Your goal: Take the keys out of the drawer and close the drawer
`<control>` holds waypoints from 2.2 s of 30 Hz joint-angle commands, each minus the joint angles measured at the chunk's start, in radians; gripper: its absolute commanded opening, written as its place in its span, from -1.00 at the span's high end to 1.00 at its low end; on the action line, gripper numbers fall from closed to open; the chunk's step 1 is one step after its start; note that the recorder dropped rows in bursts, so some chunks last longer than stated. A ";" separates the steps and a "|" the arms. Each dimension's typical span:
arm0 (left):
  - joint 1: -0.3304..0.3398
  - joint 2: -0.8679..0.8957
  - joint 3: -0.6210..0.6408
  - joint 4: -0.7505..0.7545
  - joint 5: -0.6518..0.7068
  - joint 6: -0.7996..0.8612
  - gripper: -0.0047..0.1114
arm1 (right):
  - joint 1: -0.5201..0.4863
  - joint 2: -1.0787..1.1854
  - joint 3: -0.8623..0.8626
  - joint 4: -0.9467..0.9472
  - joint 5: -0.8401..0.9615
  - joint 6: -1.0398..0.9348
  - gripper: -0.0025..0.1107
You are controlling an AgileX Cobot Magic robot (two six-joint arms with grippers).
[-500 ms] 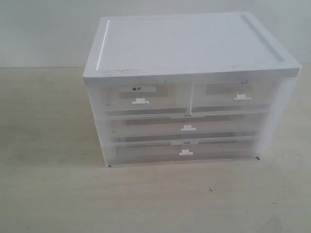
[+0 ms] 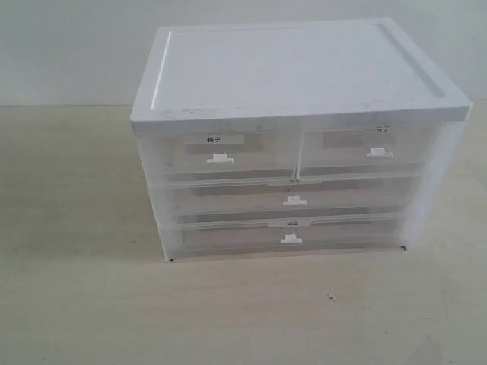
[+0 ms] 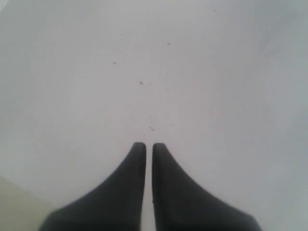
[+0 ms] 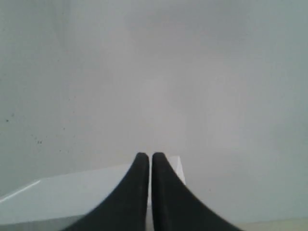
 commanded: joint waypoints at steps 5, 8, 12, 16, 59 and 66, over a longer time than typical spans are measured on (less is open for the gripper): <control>-0.017 0.223 -0.131 1.160 -0.612 -0.817 0.84 | 0.000 0.378 -0.002 -0.305 -0.198 0.167 0.96; -0.017 0.383 -0.173 1.217 -0.683 -0.692 0.84 | 0.000 0.574 -0.034 -0.353 -0.295 0.158 0.96; -0.023 0.608 -0.174 1.224 -0.746 -0.504 0.84 | 0.000 0.838 -0.094 -0.354 -0.427 0.081 0.96; -0.023 0.842 -0.163 1.250 -0.943 -0.305 0.84 | 0.000 1.063 -0.154 -0.317 -0.531 -0.012 0.96; -0.834 1.756 -0.468 0.081 -0.943 1.964 0.26 | 0.000 1.244 -0.203 -0.223 -0.614 -0.203 0.96; -0.834 1.801 -0.479 0.053 -0.943 2.043 0.36 | 0.000 1.244 -0.203 -0.223 -0.612 -0.198 0.96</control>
